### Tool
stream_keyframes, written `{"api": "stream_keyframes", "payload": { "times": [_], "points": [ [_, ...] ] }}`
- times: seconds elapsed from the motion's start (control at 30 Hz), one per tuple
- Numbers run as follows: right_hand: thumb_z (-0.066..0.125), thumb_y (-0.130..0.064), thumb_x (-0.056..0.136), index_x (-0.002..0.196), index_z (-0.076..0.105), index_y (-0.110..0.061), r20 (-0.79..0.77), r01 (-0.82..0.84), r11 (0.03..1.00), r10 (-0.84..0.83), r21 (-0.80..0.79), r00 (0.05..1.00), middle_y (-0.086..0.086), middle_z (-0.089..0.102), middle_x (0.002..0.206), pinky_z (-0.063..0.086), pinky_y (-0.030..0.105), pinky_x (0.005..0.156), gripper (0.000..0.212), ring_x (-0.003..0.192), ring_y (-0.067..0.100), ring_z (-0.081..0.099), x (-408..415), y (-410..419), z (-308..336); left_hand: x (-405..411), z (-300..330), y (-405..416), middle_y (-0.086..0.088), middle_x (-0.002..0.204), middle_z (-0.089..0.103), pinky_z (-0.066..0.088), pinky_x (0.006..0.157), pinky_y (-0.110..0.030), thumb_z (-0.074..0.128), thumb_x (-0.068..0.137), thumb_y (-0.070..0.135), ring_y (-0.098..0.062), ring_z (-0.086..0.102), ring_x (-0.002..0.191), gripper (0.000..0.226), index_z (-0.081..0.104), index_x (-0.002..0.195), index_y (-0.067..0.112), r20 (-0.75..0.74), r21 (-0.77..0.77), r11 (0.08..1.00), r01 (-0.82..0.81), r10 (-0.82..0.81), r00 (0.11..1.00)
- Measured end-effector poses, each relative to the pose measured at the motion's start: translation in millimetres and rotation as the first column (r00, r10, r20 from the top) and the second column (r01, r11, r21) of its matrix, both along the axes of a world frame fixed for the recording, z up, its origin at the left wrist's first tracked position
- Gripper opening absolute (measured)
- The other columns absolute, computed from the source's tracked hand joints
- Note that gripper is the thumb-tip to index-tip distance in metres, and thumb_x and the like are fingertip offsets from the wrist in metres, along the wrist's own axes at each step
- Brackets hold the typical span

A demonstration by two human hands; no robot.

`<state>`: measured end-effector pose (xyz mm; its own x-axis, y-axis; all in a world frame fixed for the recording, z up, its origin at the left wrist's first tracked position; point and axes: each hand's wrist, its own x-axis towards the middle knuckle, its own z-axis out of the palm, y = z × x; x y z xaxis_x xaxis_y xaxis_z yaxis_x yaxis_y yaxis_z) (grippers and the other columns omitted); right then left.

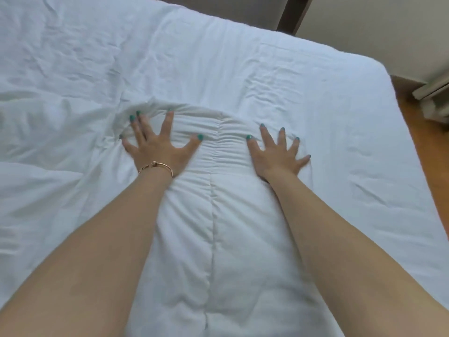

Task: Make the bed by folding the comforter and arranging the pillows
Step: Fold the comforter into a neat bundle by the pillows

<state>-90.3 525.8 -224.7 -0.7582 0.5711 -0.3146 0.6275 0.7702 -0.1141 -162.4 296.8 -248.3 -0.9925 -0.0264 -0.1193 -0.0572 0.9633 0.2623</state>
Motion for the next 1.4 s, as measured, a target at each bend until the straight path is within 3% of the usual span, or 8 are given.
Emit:
{"api": "stream_keyframes", "payload": {
  "times": [0.23, 0.4, 0.53, 0.63, 0.9, 1.0, 1.1, 1.4],
  "points": [
    [0.016, -0.055, 0.100, 0.151, 0.007, -0.048, -0.026, -0.011, 0.957, 0.003, -0.289, 1.000, -0.015, -0.005, 0.162, -0.009, 0.059, 0.115, 0.053, 0.149, 0.019, -0.012, 13.6, 22.4, 32.6, -5.2, 56.2, -28.8, -0.003, 0.162, 0.013, 0.013, 0.115, -0.049, 0.008, 0.097, 0.059, -0.022, 0.013, 0.148, 0.066, 0.012, 0.155, 0.028, 0.156, -0.243, 0.970, -0.006, 0.045, 0.987],
    [0.028, -0.041, 0.104, 0.151, 0.025, -0.040, -0.209, -0.326, 0.881, 0.267, -0.342, 0.941, -0.009, 0.009, 0.163, 0.001, 0.053, 0.119, 0.047, 0.150, 0.020, 0.003, 61.7, -54.4, 67.9, 98.8, 81.1, 14.1, -0.009, 0.156, 0.029, 0.020, 0.114, -0.045, 0.037, 0.096, 0.018, -0.023, 0.023, 0.144, 0.055, 0.028, 0.151, 0.023, -0.177, 0.094, 0.944, 0.316, -0.296, 0.939],
    [0.021, -0.041, 0.103, 0.152, 0.007, -0.044, -0.148, -0.492, 0.870, 0.493, 0.044, 0.858, -0.013, 0.001, 0.163, -0.008, 0.045, 0.118, 0.052, 0.149, 0.015, -0.007, 132.0, -91.5, 36.7, 164.7, 45.2, -7.0, 0.009, 0.161, -0.013, -0.013, 0.105, -0.061, 0.016, 0.096, 0.058, -0.015, -0.011, 0.148, 0.057, -0.007, 0.148, 0.050, 0.057, -0.124, 0.939, 0.321, -0.317, 0.947],
    [0.014, -0.053, 0.099, 0.148, -0.002, -0.054, -0.097, -0.385, 0.920, 0.391, 0.073, 0.915, -0.015, -0.004, 0.162, -0.016, 0.046, 0.114, 0.051, 0.149, 0.012, -0.012, 155.1, -60.3, 21.2, 157.9, 28.1, -51.3, 0.010, 0.158, -0.024, -0.011, 0.106, -0.062, 0.001, 0.081, 0.083, -0.022, -0.019, 0.147, 0.067, -0.021, 0.139, 0.059, 0.063, -0.205, 0.959, 0.194, -0.185, 0.981],
    [0.016, -0.046, 0.102, 0.150, -0.005, -0.049, 0.094, 0.189, 0.980, -0.183, -0.059, 0.979, -0.012, -0.011, 0.162, 0.000, 0.061, 0.115, 0.053, 0.149, 0.026, -0.002, 191.7, -38.2, 58.6, 148.7, 67.6, -114.0, -0.008, 0.162, -0.006, -0.008, 0.112, -0.066, 0.020, 0.101, 0.045, -0.038, -0.011, 0.147, 0.056, 0.007, 0.154, 0.036, 0.228, -0.207, 0.941, -0.267, 0.311, 0.922],
    [0.024, -0.049, 0.097, 0.152, 0.014, -0.043, -0.172, -0.058, 0.998, 0.053, -0.025, 0.984, -0.009, 0.004, 0.163, 0.004, 0.055, 0.116, 0.056, 0.150, 0.021, 0.003, 185.0, -96.4, 73.0, 182.6, 86.9, -73.1, -0.016, 0.159, 0.019, -0.003, 0.112, -0.064, 0.038, 0.095, 0.030, -0.034, 0.010, 0.148, 0.053, 0.036, 0.148, 0.026, -0.151, 0.019, 0.999, 0.034, -0.031, 0.988],
    [0.021, -0.058, 0.094, 0.149, 0.011, -0.052, -0.060, -0.381, 0.924, 0.382, 0.023, 0.922, -0.013, 0.000, 0.163, -0.007, 0.057, 0.114, 0.056, 0.150, 0.018, -0.006, 209.9, -150.6, 54.0, 232.0, 72.4, -52.7, 0.001, 0.161, 0.017, -0.003, 0.111, -0.067, 0.019, 0.093, 0.049, -0.021, 0.009, 0.149, 0.056, 0.020, 0.148, 0.044, 0.002, -0.087, 0.881, 0.465, -0.467, 0.884],
    [0.007, -0.068, 0.093, 0.141, -0.019, -0.059, 0.080, 0.039, 0.993, -0.048, 0.110, 0.996, -0.015, -0.015, 0.161, -0.014, 0.062, 0.109, 0.056, 0.146, 0.019, -0.019, 265.7, -141.2, 27.3, 240.7, 37.4, -159.0, 0.002, 0.163, 0.004, 0.000, 0.110, -0.068, 0.009, 0.083, 0.075, -0.027, 0.006, 0.149, 0.072, -0.001, 0.148, 0.047, 0.167, -0.135, 0.963, 0.233, -0.210, 0.963]
  ]
}}
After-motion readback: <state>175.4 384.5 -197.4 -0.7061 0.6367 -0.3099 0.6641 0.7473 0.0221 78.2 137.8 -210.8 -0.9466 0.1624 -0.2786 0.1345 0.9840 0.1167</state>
